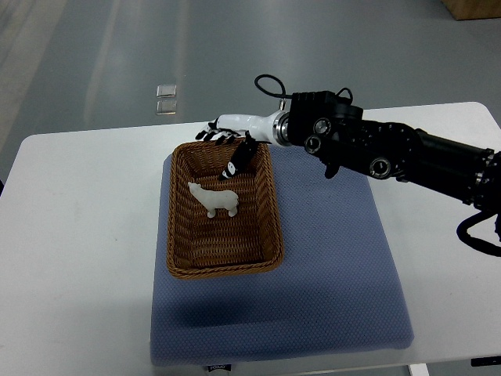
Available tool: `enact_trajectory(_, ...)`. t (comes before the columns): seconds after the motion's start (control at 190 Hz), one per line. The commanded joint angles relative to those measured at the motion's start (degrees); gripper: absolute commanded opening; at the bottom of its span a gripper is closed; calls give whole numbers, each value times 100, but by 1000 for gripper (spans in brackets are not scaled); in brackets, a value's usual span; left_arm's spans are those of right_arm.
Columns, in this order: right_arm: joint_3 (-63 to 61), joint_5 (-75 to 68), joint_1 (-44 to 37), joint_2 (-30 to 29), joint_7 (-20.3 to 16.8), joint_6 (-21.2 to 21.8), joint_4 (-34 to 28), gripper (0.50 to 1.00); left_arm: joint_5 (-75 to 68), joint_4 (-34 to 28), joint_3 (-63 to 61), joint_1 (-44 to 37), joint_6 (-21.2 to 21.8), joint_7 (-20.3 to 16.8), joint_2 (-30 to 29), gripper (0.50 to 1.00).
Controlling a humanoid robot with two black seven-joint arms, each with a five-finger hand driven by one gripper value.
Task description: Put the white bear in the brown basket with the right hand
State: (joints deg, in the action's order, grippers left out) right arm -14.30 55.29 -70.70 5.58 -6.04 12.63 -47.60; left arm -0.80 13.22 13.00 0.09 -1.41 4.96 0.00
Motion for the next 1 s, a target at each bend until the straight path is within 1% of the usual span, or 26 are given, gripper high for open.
enact_trajectory(0.0, -740, -18, 179, 285, 76, -24, -4, 860, 1, -4, -8, 0, 1, -4, 0, 1000)
enact_trajectory(0.09, -1689, -27, 697, 479, 296, -68, 5, 860, 1, -4, -17, 0, 1, 5, 0, 1000)
enact_trajectory(0.221, -3174, -79, 1409, 426, 577, -129, 31, 862, 1, 14, -17, 0, 1, 5, 0, 1000)
enact_trajectory(0.316, -3992, -326, 1911, 391, 683, -129, 31, 862, 1, 14, -17, 0, 1, 5, 0, 1000)
enact_trajectory(0.406, -4642, -1054, 2323, 382, 700, -129, 58, 862, 1, 14, -8, 0, 1, 5, 0, 1000)
enact_trajectory(0.511, -4854, -2048, 2579, 382, 700, -138, 119, 866, 1, 14, -8, 0, 1, 5, 0, 1000)
enact_trajectory(0.533, -4863, -2259, 2623, 382, 700, -147, 172, 887, 1, 14, -8, 0, 1, 5, 0, 1000)
enact_trajectory(0.538, -4863, -2364, 2640, 382, 700, -147, 190, 913, 1, 14, -8, 0, 1, -4, 0, 1000)
enact_trajectory(0.543, -4863, -2365, 2640, 382, 700, -147, 190, 913, 1, 14, -8, 0, 1, -4, 0, 1000)
enact_trajectory(0.548, -4863, -2478, 2649, 382, 700, -147, 216, 932, 1, 14, -8, 0, 1, -4, 0, 1000)
enact_trajectory(0.559, -4863, -2583, 2658, 382, 700, -147, 242, 934, 1, 14, -8, 0, 1, -4, 0, 1000)
enact_trajectory(0.707, -4863, -3991, 2737, 338, 735, -138, 647, 934, 1, 14, -8, 0, 1, 5, 0, 1000)
enact_trajectory(0.786, -4863, -4623, 2754, 206, 911, -120, 866, 934, 1, 14, -8, 0, 1, 5, 0, 1000)
enact_trajectory(0.886, -4854, -5019, 2807, 127, 1148, -68, 972, 934, 1, 14, -8, 0, 1, 5, 0, 1000)
enact_trajectory(0.996, -4871, -5168, 2930, -5, 1316, -15, 963, 934, 1, 14, -8, 0, 1, 5, 0, 1000)
